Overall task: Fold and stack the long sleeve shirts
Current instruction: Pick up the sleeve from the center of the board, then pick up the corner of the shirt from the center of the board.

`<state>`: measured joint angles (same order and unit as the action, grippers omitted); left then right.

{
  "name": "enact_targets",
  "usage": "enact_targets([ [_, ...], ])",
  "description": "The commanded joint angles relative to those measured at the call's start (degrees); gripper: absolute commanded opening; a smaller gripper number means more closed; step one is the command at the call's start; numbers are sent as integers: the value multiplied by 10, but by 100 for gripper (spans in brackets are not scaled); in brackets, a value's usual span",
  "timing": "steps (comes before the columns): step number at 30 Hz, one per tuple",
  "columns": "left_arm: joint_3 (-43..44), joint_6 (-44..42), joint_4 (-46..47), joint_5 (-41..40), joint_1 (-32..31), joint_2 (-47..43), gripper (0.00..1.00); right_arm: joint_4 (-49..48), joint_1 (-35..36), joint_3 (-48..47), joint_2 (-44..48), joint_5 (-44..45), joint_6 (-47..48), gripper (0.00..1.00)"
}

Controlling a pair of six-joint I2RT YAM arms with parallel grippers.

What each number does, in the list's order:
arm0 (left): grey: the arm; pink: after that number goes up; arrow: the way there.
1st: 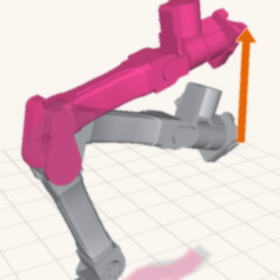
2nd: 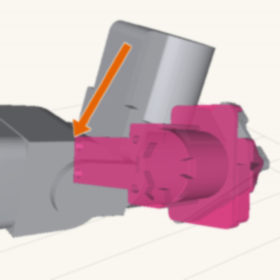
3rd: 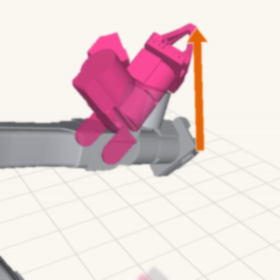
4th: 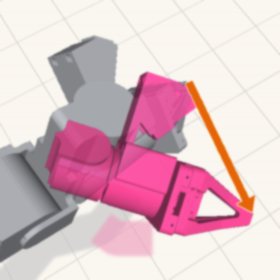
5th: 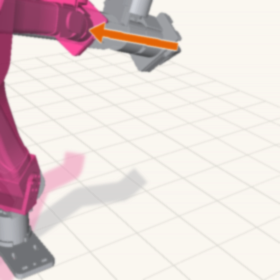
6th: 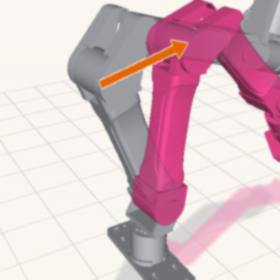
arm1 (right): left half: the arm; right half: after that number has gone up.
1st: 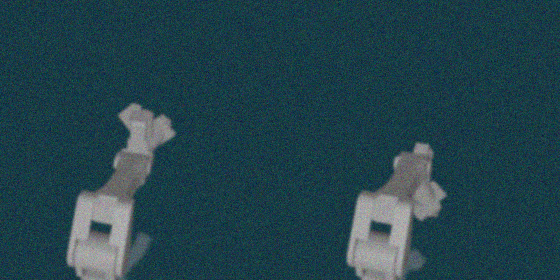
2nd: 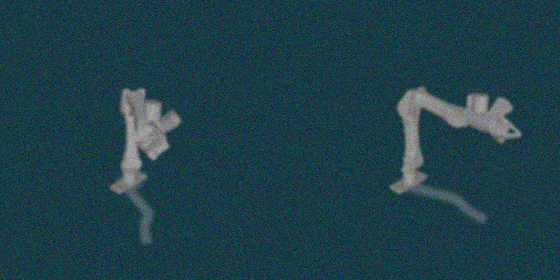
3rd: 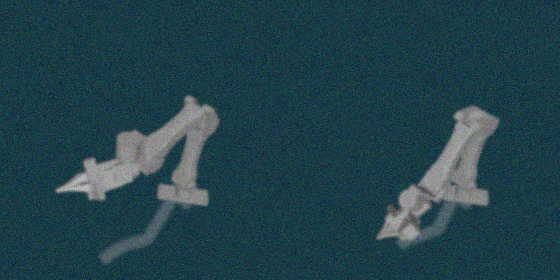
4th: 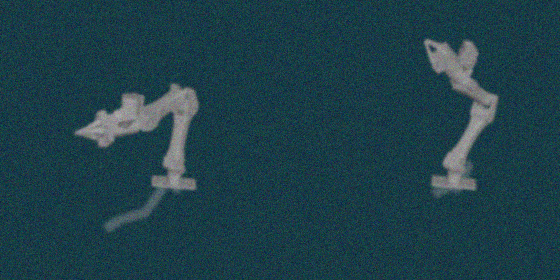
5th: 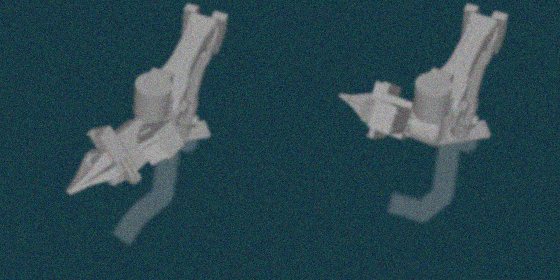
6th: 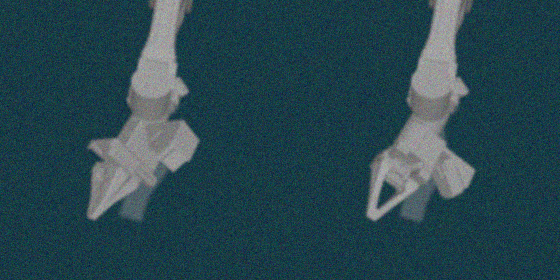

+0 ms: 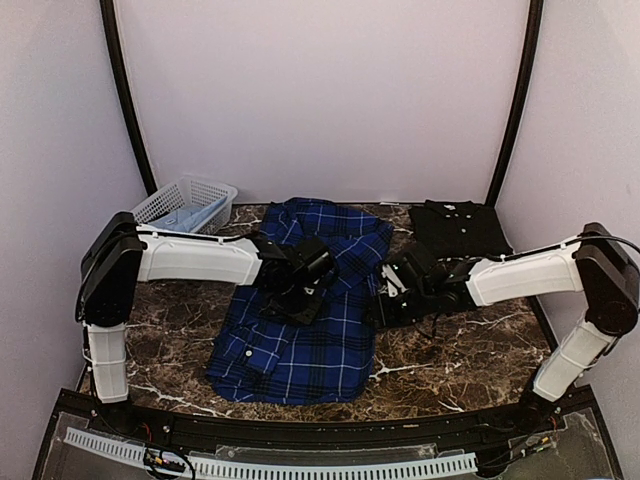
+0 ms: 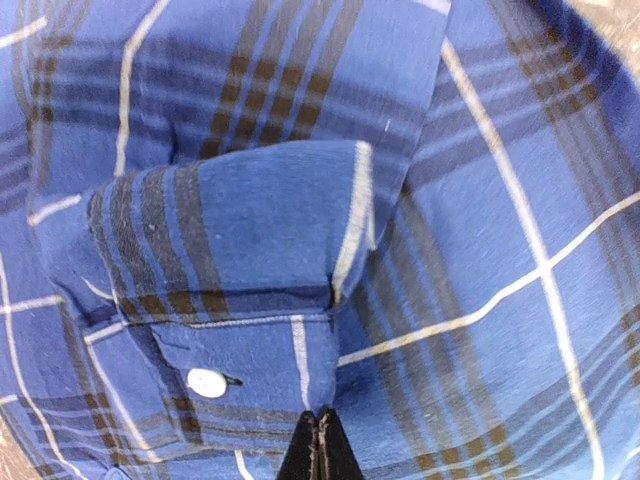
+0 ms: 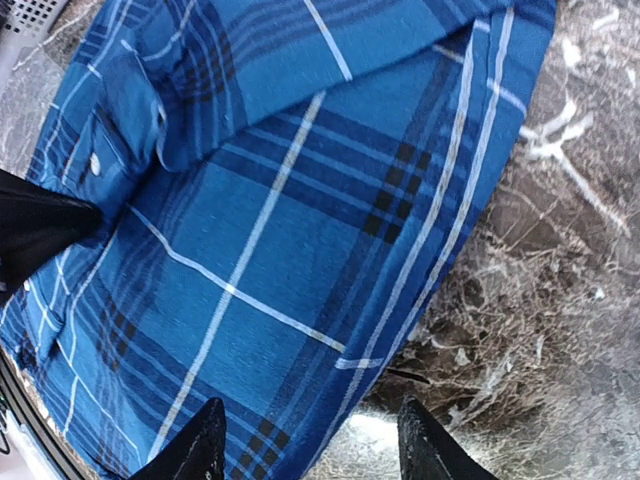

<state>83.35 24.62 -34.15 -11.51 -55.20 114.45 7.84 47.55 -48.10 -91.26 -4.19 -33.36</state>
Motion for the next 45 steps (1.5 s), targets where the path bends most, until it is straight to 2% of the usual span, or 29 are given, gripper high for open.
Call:
enact_targets([
  [1, 41, 2, -29, -8, -2, -23, 0, 6, 6, 5, -22, -10, -11, 54],
  [3, 58, 3, -37, -7, -2, -28, 0, 5, 8, 6, -27, -12, -16, 51],
  [5, 75, 5, -43, -6, -2, -33, 0, 6, 9, 9, -28, -11, -20, 42],
  [6, 80, 5, -45, -6, -2, -36, 0, 8, 8, 10, -28, -7, -20, 35],
  [9, 115, 6, -52, -3, 0, -43, 0, 29, 2, 5, -30, 14, -13, 1],
  [10, 124, 6, -52, 2, 3, -46, 0, 36, -6, 3, -31, 19, -8, 0],
  [22, 224, 15, -33, 105, 92, -50, 0, 85, -92, 14, -7, 40, 47, 0],
  [24, 233, 12, -29, 112, 108, -48, 0, 90, -91, 11, 4, 33, 46, 14],
  [26, 241, 10, -24, 132, 118, -44, 0, 97, -84, 11, 22, 25, 38, 30],
  [29, 254, 8, -15, 150, 130, -42, 0, 119, -63, 17, 52, 20, 17, 40],
  [39, 280, 14, 33, 198, 147, -46, 0, 220, 57, 84, 167, 38, -144, 44],
  [45, 292, 16, 44, 208, 147, -47, 0, 243, 82, 138, 239, 55, -215, 44],
])
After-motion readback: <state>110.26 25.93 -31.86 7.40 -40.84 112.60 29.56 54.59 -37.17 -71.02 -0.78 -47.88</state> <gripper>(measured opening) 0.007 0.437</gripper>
